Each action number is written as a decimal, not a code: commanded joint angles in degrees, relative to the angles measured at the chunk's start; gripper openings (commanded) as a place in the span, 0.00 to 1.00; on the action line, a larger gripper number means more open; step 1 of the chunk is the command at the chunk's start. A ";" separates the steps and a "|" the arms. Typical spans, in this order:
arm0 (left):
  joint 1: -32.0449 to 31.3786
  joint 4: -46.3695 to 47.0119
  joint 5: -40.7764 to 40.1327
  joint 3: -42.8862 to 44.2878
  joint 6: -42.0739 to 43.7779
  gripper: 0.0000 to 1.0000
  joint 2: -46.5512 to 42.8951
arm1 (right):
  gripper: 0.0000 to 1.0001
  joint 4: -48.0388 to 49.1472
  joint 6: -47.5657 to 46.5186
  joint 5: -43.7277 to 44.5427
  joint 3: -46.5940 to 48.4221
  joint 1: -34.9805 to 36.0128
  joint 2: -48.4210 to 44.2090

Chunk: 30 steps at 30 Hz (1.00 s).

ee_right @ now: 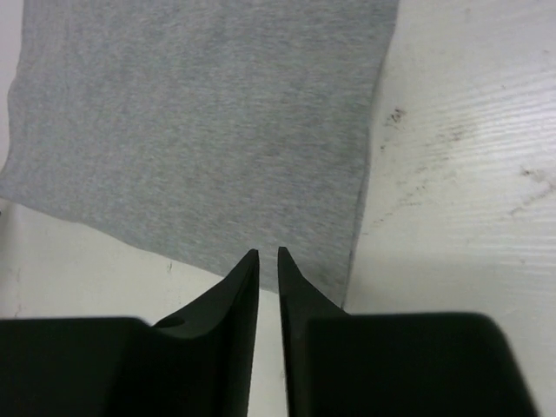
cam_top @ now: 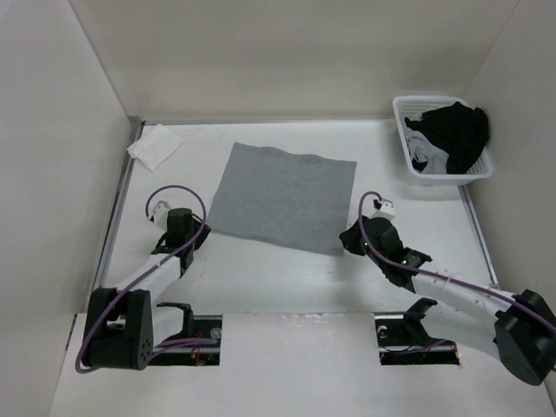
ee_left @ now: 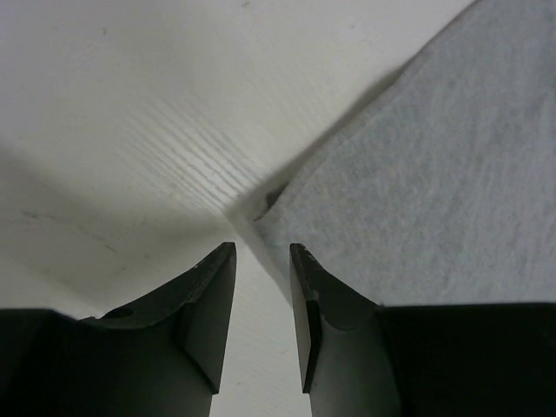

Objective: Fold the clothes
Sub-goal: Fold the tank top

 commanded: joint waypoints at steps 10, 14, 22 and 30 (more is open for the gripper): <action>1.79 11.81 1.60 -0.52 -1.67 0.24 12.28 | 0.45 0.78 6.19 1.69 -6.04 -1.53 -4.05; 3.02 13.84 1.78 -1.31 -1.76 0.21 12.46 | 0.46 0.60 7.78 1.61 -7.01 -1.44 -4.05; 3.11 12.79 1.51 -6.67 -2.37 0.32 -1.24 | 0.48 -1.33 7.96 1.52 -6.31 -1.00 -5.98; 2.58 12.08 3.27 -4.13 -0.88 0.42 1.89 | 0.48 0.16 6.29 1.25 -5.07 -0.91 -3.61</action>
